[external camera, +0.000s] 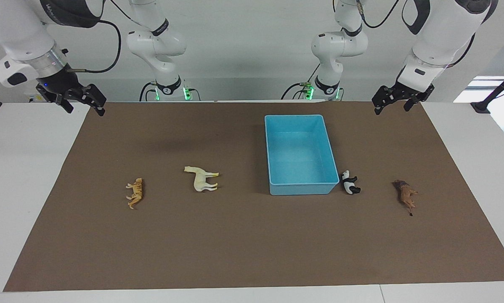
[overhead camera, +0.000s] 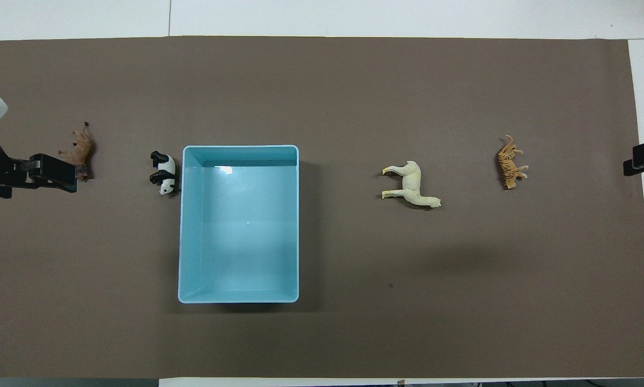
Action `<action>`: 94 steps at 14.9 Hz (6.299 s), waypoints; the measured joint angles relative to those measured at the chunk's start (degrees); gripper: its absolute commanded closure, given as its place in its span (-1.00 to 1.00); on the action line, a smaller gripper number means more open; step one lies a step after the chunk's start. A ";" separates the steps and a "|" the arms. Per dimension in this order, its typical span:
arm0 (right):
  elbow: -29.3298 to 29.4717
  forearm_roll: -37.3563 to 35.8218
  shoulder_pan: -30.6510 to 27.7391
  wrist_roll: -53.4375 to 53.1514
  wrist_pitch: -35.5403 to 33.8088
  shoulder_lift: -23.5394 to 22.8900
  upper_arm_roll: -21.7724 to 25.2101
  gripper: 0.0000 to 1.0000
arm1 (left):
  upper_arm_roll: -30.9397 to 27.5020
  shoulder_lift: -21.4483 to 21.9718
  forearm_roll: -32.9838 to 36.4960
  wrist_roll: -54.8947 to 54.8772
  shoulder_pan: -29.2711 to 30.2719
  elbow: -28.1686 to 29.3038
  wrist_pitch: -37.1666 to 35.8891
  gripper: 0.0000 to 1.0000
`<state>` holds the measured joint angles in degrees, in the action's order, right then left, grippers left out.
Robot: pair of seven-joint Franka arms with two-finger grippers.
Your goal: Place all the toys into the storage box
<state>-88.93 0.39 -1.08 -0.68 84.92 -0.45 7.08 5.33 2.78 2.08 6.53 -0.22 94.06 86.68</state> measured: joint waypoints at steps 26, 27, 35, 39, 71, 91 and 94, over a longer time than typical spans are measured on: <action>-13.44 -0.01 1.46 1.54 24.94 -7.94 -0.90 -1.00 | -0.01 -1.94 -0.16 0.00 0.00 -2.24 -3.54 -1.00; -14.46 -0.01 1.46 1.54 26.54 -8.03 -0.90 -1.00 | 0.01 -1.95 -0.16 0.00 0.00 -2.24 -3.54 -1.00; -16.00 -0.01 1.44 1.54 29.04 -8.91 -0.86 -1.00 | -0.14 2.95 -0.16 4.02 0.27 16.84 20.59 -1.00; -16.27 -0.01 1.51 1.54 32.45 -11.07 -0.92 -1.00 | -0.22 0.14 -0.16 4.28 1.55 22.87 31.92 -1.00; -26.65 -0.01 3.72 11.84 53.22 -19.64 -0.78 0.62 | 0.70 -19.67 -0.49 8.79 -0.86 18.48 41.21 1.00; -8.19 5.63 11.33 2.93 28.78 -12.82 -1.93 1.00 | 0.98 -6.08 -3.36 35.95 -17.39 11.27 12.22 -1.00; -2.73 14.36 18.40 -10.17 26.11 -12.67 -2.37 1.00 | 0.15 -5.20 -0.38 16.76 -4.61 11.37 14.95 -1.00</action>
<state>-91.65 14.76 17.32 -10.85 111.02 -13.11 4.71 5.48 -2.42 1.70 23.29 -4.83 105.43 101.64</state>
